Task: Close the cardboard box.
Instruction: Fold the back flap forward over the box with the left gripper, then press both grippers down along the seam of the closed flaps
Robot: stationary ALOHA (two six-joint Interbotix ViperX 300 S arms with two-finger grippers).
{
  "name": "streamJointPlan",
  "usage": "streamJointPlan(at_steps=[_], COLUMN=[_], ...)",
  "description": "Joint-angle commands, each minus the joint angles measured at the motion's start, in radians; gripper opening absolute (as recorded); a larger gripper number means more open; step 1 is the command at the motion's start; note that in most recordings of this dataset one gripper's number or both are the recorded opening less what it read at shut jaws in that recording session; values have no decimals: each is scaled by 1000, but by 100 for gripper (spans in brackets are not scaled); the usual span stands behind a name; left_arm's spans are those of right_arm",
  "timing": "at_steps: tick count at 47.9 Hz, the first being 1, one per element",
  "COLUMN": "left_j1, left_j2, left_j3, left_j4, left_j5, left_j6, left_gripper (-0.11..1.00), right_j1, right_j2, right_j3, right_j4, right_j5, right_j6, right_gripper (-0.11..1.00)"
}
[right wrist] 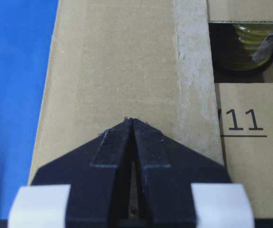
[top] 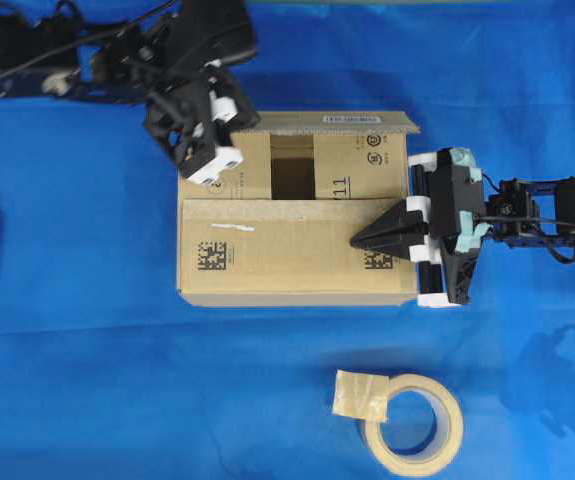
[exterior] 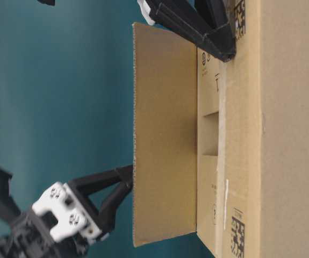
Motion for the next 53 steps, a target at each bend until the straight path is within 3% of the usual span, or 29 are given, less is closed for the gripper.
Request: streamJointPlan(at_steps=[1, 12, 31, 44, 53], left_j1=[-17, -21, -41, -83, -89], left_j2=[-52, -58, -3, -5, -12], left_j3=[38, 161, 291, 314, 331], left_j4=[-2, -2, -2, -2, -2], left_j5=[-75, -210, -367, -442, -489], left_j6=[-14, -95, -198, -201, -201], left_gripper=[0, 0, 0, 0, 0], right_j1=[-15, -15, -15, -20, -67], right_j2=[-17, -44, -49, -48, -48], right_j3=[2, 8, 8, 8, 8], right_j4=[-2, -2, -6, -12, -11], right_j5=[2, 2, 2, -11, -63], right_j6=[-3, -3, -5, -5, -5], right_gripper=[0, 0, 0, 0, 0])
